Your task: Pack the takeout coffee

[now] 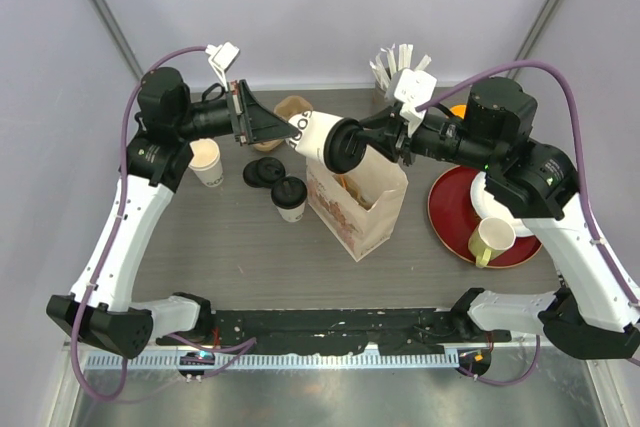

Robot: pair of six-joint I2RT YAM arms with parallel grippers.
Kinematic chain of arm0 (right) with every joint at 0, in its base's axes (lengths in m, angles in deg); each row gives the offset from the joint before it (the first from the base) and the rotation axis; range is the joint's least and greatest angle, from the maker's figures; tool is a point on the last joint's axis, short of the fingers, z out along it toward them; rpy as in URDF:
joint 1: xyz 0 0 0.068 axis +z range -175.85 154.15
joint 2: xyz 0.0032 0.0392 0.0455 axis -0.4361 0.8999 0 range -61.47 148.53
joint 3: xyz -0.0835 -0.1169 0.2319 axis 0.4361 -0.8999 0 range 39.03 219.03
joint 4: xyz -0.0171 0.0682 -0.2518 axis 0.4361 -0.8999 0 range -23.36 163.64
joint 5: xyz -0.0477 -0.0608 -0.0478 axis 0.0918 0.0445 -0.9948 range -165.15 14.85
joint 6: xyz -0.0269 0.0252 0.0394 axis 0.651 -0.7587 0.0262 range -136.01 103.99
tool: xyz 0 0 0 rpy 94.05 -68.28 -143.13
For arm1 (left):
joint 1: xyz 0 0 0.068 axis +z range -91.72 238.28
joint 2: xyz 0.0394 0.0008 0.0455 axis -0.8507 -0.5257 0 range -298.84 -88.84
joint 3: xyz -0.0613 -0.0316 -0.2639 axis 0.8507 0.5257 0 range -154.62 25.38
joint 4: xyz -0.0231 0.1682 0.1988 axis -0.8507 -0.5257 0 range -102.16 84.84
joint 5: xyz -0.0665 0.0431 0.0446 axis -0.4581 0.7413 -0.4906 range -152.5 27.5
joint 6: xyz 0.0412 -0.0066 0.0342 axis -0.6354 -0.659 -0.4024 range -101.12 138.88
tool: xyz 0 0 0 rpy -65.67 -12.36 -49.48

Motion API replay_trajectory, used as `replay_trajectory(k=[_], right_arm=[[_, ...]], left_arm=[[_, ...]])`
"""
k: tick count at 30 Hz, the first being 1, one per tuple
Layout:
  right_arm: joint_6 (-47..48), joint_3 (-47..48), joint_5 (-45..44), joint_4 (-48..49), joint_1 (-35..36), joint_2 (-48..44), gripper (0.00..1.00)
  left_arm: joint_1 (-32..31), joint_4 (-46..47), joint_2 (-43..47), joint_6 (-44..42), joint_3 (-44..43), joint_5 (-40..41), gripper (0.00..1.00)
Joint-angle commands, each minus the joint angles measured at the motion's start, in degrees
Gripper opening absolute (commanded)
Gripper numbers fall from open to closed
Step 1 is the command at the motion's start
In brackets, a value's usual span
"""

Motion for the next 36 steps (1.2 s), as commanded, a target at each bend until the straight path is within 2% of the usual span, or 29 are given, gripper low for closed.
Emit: replay_trajectory(k=[1, 3, 6, 7, 10, 14, 17, 19, 23, 27, 30, 36], right_arm=[[-1.49, 0.75, 0.74, 2.56, 0.10, 0.37, 0.28], [-1.58, 0.40, 0.48, 2.48, 0.19, 0.46, 0.26], [-1.58, -0.22, 0.21, 2.48, 0.10, -0.15, 0.13], [-1.58, -0.74, 0.12, 2.39, 0.10, -0.33, 0.11], [-2.02, -2.32, -0.23, 2.39, 0.10, -1.12, 0.11], [-3.25, -4.43, -0.23, 2.30, 0.10, -1.91, 0.11], [-4.65, -5.23, -1.36, 2.91, 0.19, -2.26, 0.01], [-5.79, -5.93, -2.33, 3.53, 0.10, -2.70, 0.01], [-8.43, -6.90, -4.36, 5.20, 0.10, -3.41, 0.01], [-11.33, -7.69, -6.20, 5.20, 0.19, -4.11, 0.01], [-13.00, -9.01, -7.86, 5.29, 0.10, -4.90, 0.01], [-16.16, -9.89, -12.78, 5.64, 0.19, -6.13, 0.01]], left_arm=[[-0.14, 1.44, 0.30, -0.14, -1.64, -1.05, 0.00], [-0.05, 1.18, 0.30, -0.14, -1.55, -1.05, 0.00], [-0.14, -0.40, 0.21, -1.54, -1.82, 0.35, 0.00], [-0.14, -3.71, 0.12, -2.51, -2.08, 1.32, 0.00], [-0.14, -8.03, -0.84, -5.94, -3.48, 4.49, 0.00], [-0.14, -8.14, -1.90, -5.95, -4.19, 5.02, 0.00], [-0.14, -8.14, -2.25, -6.21, -4.28, 5.46, 0.00], [-0.14, -8.14, -2.60, -6.30, -4.28, 5.98, 0.00], [-0.05, -8.05, -3.31, -6.03, -4.54, 6.69, 0.14], [-0.05, -7.44, -3.83, -5.86, -4.89, 7.39, 0.37], [0.03, -6.82, -4.10, -5.68, -5.07, 8.00, 0.48], [0.30, -5.15, -5.24, -5.68, -6.30, 8.62, 0.53]])
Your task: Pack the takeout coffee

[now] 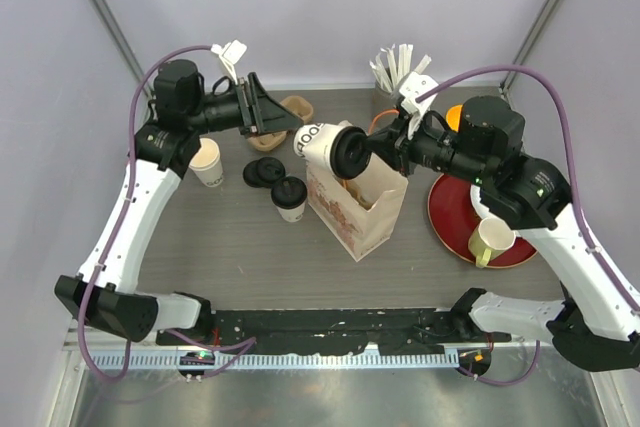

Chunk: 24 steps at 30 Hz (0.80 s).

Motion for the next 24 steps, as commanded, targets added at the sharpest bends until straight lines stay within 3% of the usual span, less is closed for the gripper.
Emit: replay_trajectory(k=[1, 7, 15, 16, 17, 20, 24], right_arm=[[-4.08, 0.45, -5.65, 3.39, 0.19, -1.67, 0.01], [-14.35, 7.21, -18.89, -3.53, 0.19, 0.43, 0.01], [-25.52, 13.63, -18.48, -6.01, 0.28, 1.66, 0.01], [-27.01, 15.12, -19.62, -8.97, 0.19, 3.58, 0.01], [-27.37, 18.70, -21.98, -11.18, 0.19, 4.73, 0.01], [-28.34, 26.26, -25.25, -22.25, 0.10, 10.53, 0.01], [-30.18, 33.75, -22.98, -34.65, 0.19, 18.18, 0.01]], left_arm=[[0.49, 3.29, -0.54, -0.81, -3.24, 0.91, 0.54], [1.20, -1.88, -1.07, -10.46, -7.10, 3.80, 0.56], [0.85, -7.77, 1.04, -30.57, -3.95, 4.26, 0.57], [-0.20, -9.61, 0.95, -34.26, -3.77, 3.55, 0.57], [-1.08, -11.81, 0.95, -43.78, -3.68, 3.89, 0.57], [-4.42, -21.56, 1.04, -61.90, -3.24, 5.57, 0.61], [-5.13, -29.13, 1.48, -78.91, -3.59, 2.76, 0.70]])
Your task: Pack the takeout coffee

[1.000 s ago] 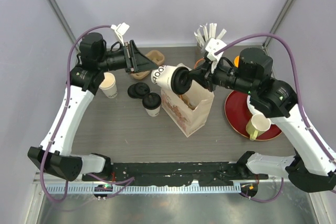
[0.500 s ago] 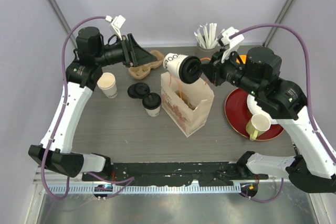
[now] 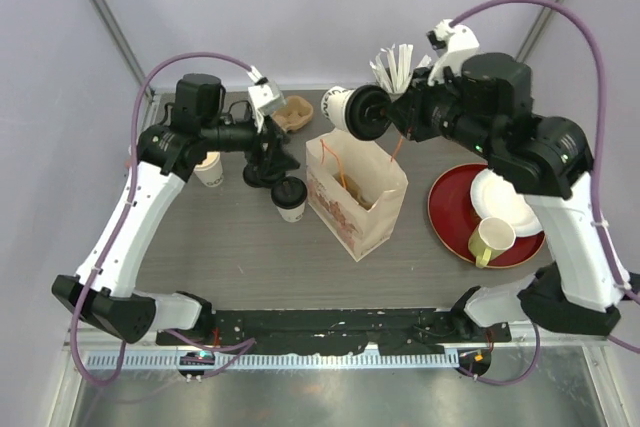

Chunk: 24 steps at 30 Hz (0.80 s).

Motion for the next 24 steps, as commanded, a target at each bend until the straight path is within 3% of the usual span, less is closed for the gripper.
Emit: replay_trajectory(k=[1, 6, 9, 18, 24], right_arm=[[-4.11, 7.40, 0.02, -17.63, 0.19, 7.47, 0.01], [-5.70, 10.75, 0.38, -25.12, 0.01, 11.96, 0.01], [-5.35, 9.62, 0.46, -27.15, -0.16, 13.20, 0.01], [-5.79, 2.67, 1.87, -27.15, -0.95, 12.41, 0.01], [-4.03, -7.77, 4.86, -27.15, -4.03, 13.02, 0.01]], left_arm=[[-0.61, -11.13, 2.26, -28.85, -0.40, -3.23, 0.71], [-2.61, -18.86, 2.01, -53.71, -0.66, -3.95, 0.79], [-5.34, -21.51, 0.08, -59.54, -0.75, -1.66, 0.80], [-9.92, -13.96, -4.05, -57.37, -1.02, 0.63, 0.83], [-10.45, -11.50, -6.17, -57.89, -0.14, 1.42, 0.83]])
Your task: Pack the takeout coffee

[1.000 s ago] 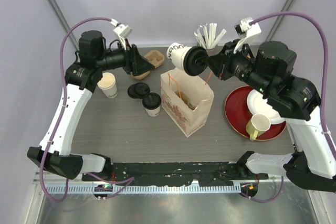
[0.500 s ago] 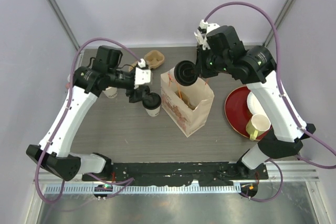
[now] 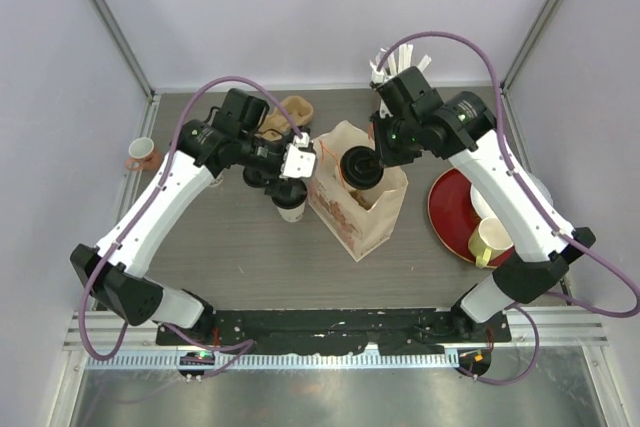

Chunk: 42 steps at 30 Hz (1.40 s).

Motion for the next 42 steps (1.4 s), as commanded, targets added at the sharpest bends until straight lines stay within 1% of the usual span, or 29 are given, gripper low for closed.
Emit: replay_trajectory(k=[1, 6, 8, 9, 11, 12, 14, 15, 16, 18, 20, 21, 24, 27, 31, 33, 35, 36, 39, 42], right_arm=[[1.78, -5.84, 2.80, -8.55, -1.95, -0.27, 0.01], [3.72, -10.76, 5.79, -8.55, -2.13, 0.88, 0.01], [4.86, -12.17, 6.15, -8.55, -2.22, 1.32, 0.01], [5.13, -13.23, 8.32, -8.55, -2.13, 1.32, 0.01], [6.09, -14.37, 8.43, -8.64, -1.95, 1.58, 0.01], [6.27, -15.34, 8.52, -8.64, -1.69, 1.67, 0.01], [6.62, -16.31, 7.82, -8.55, -1.52, 1.76, 0.01], [6.71, -17.36, 7.82, -8.29, -1.17, 1.76, 0.01], [6.54, -18.06, 7.82, -8.03, -0.90, 1.76, 0.01], [6.19, -20.60, 7.73, -6.01, -0.64, 1.15, 0.01], [5.75, -23.15, 7.99, -1.99, -0.64, 0.35, 0.01], [5.40, -25.52, 7.99, -0.83, -0.64, 0.00, 0.01], [5.22, -28.52, 7.82, 1.46, -0.55, 0.26, 0.01], [5.22, -30.19, 7.47, 3.40, -0.55, 0.53, 0.01], [4.61, -30.03, 7.12, 4.45, -0.55, 0.53, 0.01], [4.34, -30.02, 4.57, 4.89, -0.64, 0.18, 0.01], [4.34, -30.29, 4.13, 5.59, -0.55, 0.17, 0.01], [4.43, -30.46, 4.13, 5.77, -0.55, 0.35, 0.01], [4.43, -30.55, 3.69, 5.77, -0.55, 1.14, 0.01], [4.25, -30.73, 3.69, 5.86, -0.64, 1.05, 0.02]], left_arm=[[-0.70, 4.22, -0.59, -2.05, 0.38, 0.72, 0.83], [-2.02, 3.79, -1.21, -2.93, 0.48, 1.07, 0.82], [-2.98, 2.39, -1.47, -5.72, 0.39, 1.51, 0.82], [-3.42, 1.51, -1.65, -6.53, 0.39, 1.86, 0.82], [-4.12, -0.95, -1.82, -8.11, 1.00, 1.95, 0.81], [-4.30, -1.83, -1.74, -10.03, 1.35, 2.12, 0.80], [-4.57, -2.98, -1.48, -11.27, 2.49, 2.91, 0.77], [-4.66, -3.07, -1.39, -12.06, 2.85, 3.09, 0.72], [-4.74, -3.68, -1.30, -12.33, 3.02, 3.18, 0.69], [-4.74, -4.21, -1.30, -12.33, 2.76, 3.10, 0.67], [-4.83, -4.82, -1.12, -12.07, 2.15, 3.09, 0.67], [-4.75, -4.83, -0.95, -11.90, 2.06, 3.09, 0.67], [-4.83, -5.53, -0.51, -11.46, 1.71, 3.36, 0.68], [-4.83, -6.32, 0.19, -10.49, 1.36, 3.44, 0.70], [-4.74, -7.02, 0.98, -8.47, 0.13, 3.27, 0.72], [-4.74, -6.68, 1.34, -6.02, -0.40, 3.09, 0.73], [-4.74, -5.71, 1.78, -3.47, -0.66, 2.83, 0.74], [-4.74, -5.18, 1.95, -0.50, -1.01, 2.74, 0.74], [-4.66, -4.04, 2.39, 4.25, -1.80, 2.30, 0.75], [-3.69, -3.95, 3.36, 7.26, -2.16, 0.56, 0.75]])
